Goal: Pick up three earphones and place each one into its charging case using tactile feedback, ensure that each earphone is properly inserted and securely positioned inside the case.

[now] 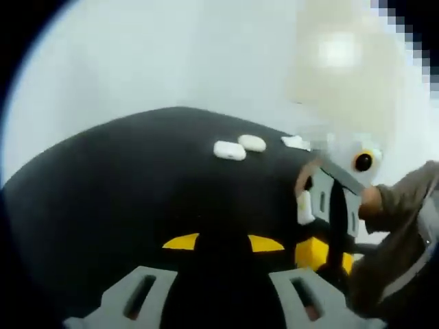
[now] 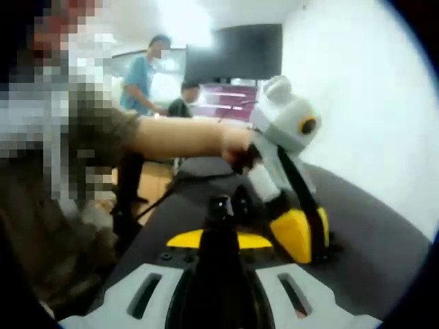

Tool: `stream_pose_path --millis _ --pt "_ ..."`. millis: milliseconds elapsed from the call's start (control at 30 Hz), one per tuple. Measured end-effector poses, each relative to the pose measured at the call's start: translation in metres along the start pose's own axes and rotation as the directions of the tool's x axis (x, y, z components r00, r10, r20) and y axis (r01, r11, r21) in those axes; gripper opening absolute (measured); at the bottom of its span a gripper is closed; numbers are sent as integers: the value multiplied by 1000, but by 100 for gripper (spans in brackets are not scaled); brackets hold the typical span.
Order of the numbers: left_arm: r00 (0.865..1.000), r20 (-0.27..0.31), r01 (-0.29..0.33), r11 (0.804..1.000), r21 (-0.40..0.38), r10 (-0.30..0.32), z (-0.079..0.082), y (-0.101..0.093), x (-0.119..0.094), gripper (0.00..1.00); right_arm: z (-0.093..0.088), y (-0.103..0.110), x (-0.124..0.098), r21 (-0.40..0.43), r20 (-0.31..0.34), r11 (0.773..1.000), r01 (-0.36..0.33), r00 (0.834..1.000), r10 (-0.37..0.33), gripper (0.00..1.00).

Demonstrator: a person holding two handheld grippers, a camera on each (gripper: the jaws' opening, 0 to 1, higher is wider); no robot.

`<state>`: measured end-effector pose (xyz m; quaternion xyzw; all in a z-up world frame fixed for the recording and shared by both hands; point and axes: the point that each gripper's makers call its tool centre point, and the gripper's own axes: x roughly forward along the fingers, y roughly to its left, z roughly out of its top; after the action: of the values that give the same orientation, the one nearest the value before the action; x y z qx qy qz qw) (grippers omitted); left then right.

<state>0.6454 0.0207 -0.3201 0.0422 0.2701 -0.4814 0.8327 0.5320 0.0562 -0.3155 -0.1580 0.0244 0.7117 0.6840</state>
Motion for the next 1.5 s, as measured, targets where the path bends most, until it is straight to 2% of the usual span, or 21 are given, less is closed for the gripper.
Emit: stream_pose_path --millis 67,133,167,200,267,400,500,567,633,700,767,867,967,1033,1133,1200,1233,1300,1367,1467,1500 --pt "1000 -6 0 1000 -21 0 0 1 6 21 0 0 0 1 0 1000 0 1000 0 18" --pt "998 -1 -57 998 36 57 1 11 6 11 0 -1 0 -1 -1 1000 3 1000 -3 18" --pt "998 -8 -56 997 58 57 -2 10 6 11 0 -1 0 -2 -1 1000 5 1000 -5 18" --pt "999 -1 -45 998 45 45 -1 9 5 11 0 -1 0 -7 -1 1000 9 1000 -9 18" --pt "999 -28 -34 998 47 35 -2 8 -1 10 0 -2 -1 -8 1 1000 7 1000 -7 18" --pt "999 15 -29 998 60 28 5 5 -25 10 -1 -3 0 -7 -3 1000 15 1000 -16 18" --pt "994 -9 -108 978 178 112 -6 13 -58 10 -1 -3 0 -4 -3 1000 15 1000 -15 18" --pt "988 -33 -143 968 205 153 -16 21 -73 10 -1 -3 0 -6 -4 1000 17 1000 -17 18" --pt "989 -33 -139 974 176 147 -25 23 -86 10 -1 -3 0 -7 -4 1000 19 1000 -19 18" --pt "992 15 -129 986 102 128 -27 26 -90 11 -1 -3 0 -5 -4 1000 19 1000 -19 18" --pt "996 22 -87 992 96 86 -36 24 -90 12 -1 -4 0 -1 -5 1000 19 1000 -19 18" --pt "996 18 -92 992 87 91 -49 28 -94 23 -2 -4 0 -3 -6 1000 23 1000 -23 18" --pt "994 78 -81 995 50 77 -49 23 -107 30 -2 -5 0 -3 -6 1000 26 1000 -26 18" --pt "986 132 -112 992 64 103 -46 20 -121 30 -2 -5 0 -2 -7 1000 26 1000 -26 18" --pt "976 178 -147 982 123 124 -49 6 -134 27 -2 -6 0 0 -8 1000 30 1000 -30 18" --pt "963 261 -101 987 127 65 -42 -22 -135 23 -2 -6 0 -15 -11 999 52 999 -52 18" --pt "958 287 -53 985 163 4 -40 -38 -132 22 -2 -5 0 -21 -10 998 52 999 -52 18" --pt "967 248 11 987 162 -52 -47 -51 -123 23 -3 -9 0 16 -12 999 39 999 -38 18" --pt "980 191 18 985 173 -52 -54 -49 -107 24 -4 -11 1 23 -16 999 46 999 -45 18" --pt "977 205 13 984 176 -50 -54 -50 -93 25 -4 -10 0 17 -13 999 47 999 -47 18" --pt "982 190 -30 977 210 -11 -56 -44 -92 24 -4 -9 0 23 -13 999 45 999 -45 18"
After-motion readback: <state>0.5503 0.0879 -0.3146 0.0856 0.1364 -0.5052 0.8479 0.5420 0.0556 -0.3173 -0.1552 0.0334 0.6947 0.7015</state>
